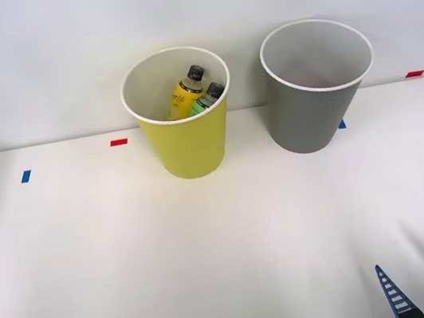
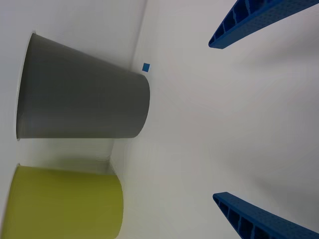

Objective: Put cans in the gray bin, plastic bottles in the light green bin

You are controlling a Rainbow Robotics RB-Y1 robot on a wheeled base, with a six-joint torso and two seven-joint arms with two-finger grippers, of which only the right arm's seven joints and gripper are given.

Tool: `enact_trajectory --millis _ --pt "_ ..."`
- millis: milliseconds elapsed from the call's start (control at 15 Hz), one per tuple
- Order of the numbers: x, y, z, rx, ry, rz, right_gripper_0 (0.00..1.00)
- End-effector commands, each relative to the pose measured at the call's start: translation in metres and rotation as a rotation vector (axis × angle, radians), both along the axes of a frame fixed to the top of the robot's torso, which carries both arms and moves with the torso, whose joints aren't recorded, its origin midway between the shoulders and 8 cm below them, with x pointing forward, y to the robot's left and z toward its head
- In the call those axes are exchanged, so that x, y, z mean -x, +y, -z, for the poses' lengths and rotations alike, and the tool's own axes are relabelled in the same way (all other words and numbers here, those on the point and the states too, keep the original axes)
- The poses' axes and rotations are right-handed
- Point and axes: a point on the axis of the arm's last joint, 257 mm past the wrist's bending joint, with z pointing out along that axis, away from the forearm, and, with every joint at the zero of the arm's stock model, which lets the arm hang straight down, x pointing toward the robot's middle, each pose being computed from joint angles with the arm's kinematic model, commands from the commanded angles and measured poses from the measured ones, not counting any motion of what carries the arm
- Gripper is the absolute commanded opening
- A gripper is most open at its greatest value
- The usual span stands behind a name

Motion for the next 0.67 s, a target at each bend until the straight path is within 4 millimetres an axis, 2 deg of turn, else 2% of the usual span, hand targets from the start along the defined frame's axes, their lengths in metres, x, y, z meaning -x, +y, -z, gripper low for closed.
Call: enact_trajectory --millis 67,667 --pt "0.0000 0.0000 0.0000 0.000 0.000 0.000 1.00" --pt "0.0000 0.0000 0.0000 0.000 0.000 0.000 1.00"
